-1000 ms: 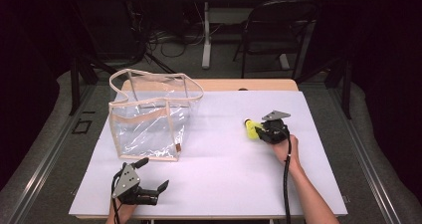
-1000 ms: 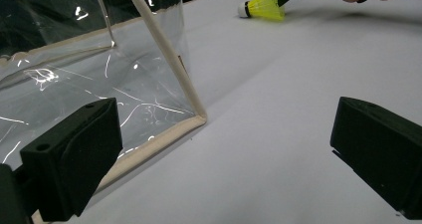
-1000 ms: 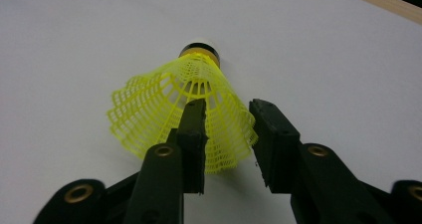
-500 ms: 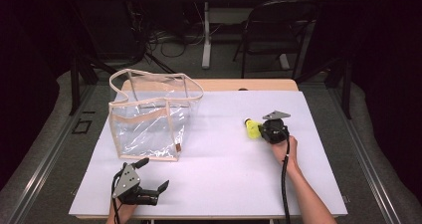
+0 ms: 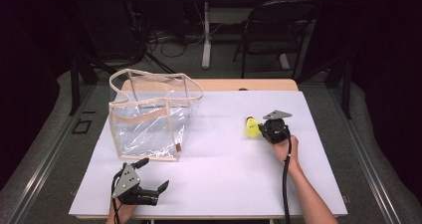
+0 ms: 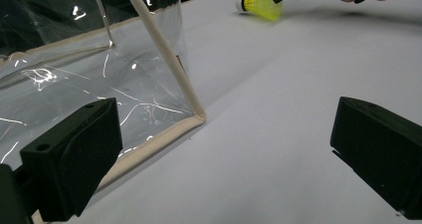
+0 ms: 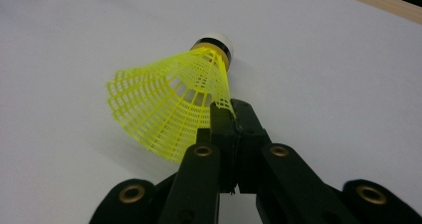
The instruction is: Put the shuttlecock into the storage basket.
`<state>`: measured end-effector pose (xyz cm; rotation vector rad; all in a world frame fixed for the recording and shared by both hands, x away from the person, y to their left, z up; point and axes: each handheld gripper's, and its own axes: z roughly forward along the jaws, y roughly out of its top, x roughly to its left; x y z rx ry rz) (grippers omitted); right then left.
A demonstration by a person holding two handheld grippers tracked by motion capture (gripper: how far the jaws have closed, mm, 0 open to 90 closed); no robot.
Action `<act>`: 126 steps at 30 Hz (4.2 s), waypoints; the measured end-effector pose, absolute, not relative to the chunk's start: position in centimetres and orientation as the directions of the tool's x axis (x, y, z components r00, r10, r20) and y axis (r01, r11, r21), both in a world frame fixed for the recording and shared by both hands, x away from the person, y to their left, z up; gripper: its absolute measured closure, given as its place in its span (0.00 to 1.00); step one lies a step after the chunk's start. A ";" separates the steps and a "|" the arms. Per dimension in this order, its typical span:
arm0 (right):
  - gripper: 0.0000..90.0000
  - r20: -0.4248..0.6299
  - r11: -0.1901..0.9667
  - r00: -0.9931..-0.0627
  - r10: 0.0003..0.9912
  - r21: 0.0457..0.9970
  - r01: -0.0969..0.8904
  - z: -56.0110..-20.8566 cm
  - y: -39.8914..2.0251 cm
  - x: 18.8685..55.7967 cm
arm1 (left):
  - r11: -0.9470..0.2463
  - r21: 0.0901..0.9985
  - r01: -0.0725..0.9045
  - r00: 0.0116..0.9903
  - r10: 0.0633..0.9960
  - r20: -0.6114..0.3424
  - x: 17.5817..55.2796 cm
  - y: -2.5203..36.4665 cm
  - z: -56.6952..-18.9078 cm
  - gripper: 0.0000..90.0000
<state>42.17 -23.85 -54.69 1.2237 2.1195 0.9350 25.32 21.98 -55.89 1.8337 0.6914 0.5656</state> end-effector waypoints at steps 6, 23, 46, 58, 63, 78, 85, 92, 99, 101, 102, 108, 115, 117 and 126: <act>1.00 -0.079 0.360 -0.489 0.869 0.777 0.516 -54.0 -24.0 42.2 | -0.286 0.938 0.194 0.722 0.689 0.060 25.3 22.0 -55.9 0.00; 1.00 -0.068 0.372 -0.525 0.848 0.782 0.500 -52.6 -24.3 42.0 | -0.288 0.937 0.195 0.721 0.690 0.062 25.4 21.9 -55.9 0.00; 1.00 -0.063 0.368 -0.544 0.836 0.801 0.473 -50.4 -24.1 41.7 | -0.290 0.937 0.197 0.721 0.690 0.062 25.4 21.8 -55.9 0.00; 1.00 -0.063 0.366 -0.557 0.828 0.813 0.453 -49.5 -23.4 41.7 | -0.293 0.936 0.196 0.720 0.690 0.066 25.4 21.9 -55.9 0.00; 1.00 -0.058 0.362 -0.562 0.825 0.818 0.447 -49.2 -23.0 41.7 | -0.292 0.937 0.194 0.719 0.692 0.066 25.3 21.9 -55.9 0.00; 1.00 -0.054 0.363 -0.582 0.811 0.827 0.429 -48.2 -22.0 41.5 | -0.292 0.936 0.194 0.719 0.692 0.067 25.3 21.9 -55.9 0.00; 1.00 -0.059 0.364 -0.588 0.806 0.834 0.415 -47.7 -21.5 41.4 | -0.293 0.937 0.193 0.720 0.690 0.067 25.3 21.9 -55.9 0.00; 1.00 -0.061 0.368 -0.601 0.797 0.838 0.404 -47.2 -20.9 41.3 | -0.292 0.937 0.193 0.722 0.689 0.066 25.3 21.9 -55.9 0.00; 1.00 -0.063 0.375 -0.614 0.787 0.839 0.394 -46.8 -20.3 41.3 | -0.294 0.936 0.192 0.723 0.687 0.068 25.3 21.9 -55.9 0.00; 1.00 -0.063 0.375 -0.616 0.785 0.841 0.391 -46.6 -20.1 41.3 | -0.293 0.937 0.192 0.722 0.688 0.067 25.3 21.9 -55.9 0.00; 1.00 -0.064 0.375 -0.617 0.784 0.841 0.390 -46.5 -20.0 41.3 | -0.293 0.937 0.192 0.723 0.688 0.067 25.3 21.9 -55.9 0.00; 1.00 -0.067 0.378 -0.627 0.776 0.845 0.378 -46.0 -19.5 41.3 | -0.295 0.936 0.192 0.724 0.686 0.068 25.3 21.9 -55.9 0.00; 1.00 -0.070 0.381 -0.636 0.768 0.849 0.367 -45.3 -18.8 41.4 | -0.294 0.936 0.192 0.725 0.685 0.067 25.3 21.9 -55.9 0.00; 1.00 -0.073 0.384 -0.640 0.765 0.849 0.363 -45.2 -18.7 41.4 | -0.294 0.936 0.191 0.725 0.685 0.067 25.3 21.9 -55.9 0.00; 1.00 -0.080 0.390 -0.650 0.755 0.852 0.348 -44.3 -18.1 41.4 | -0.294 0.937 0.191 0.726 0.685 0.067 25.3 21.9 -55.9 0.00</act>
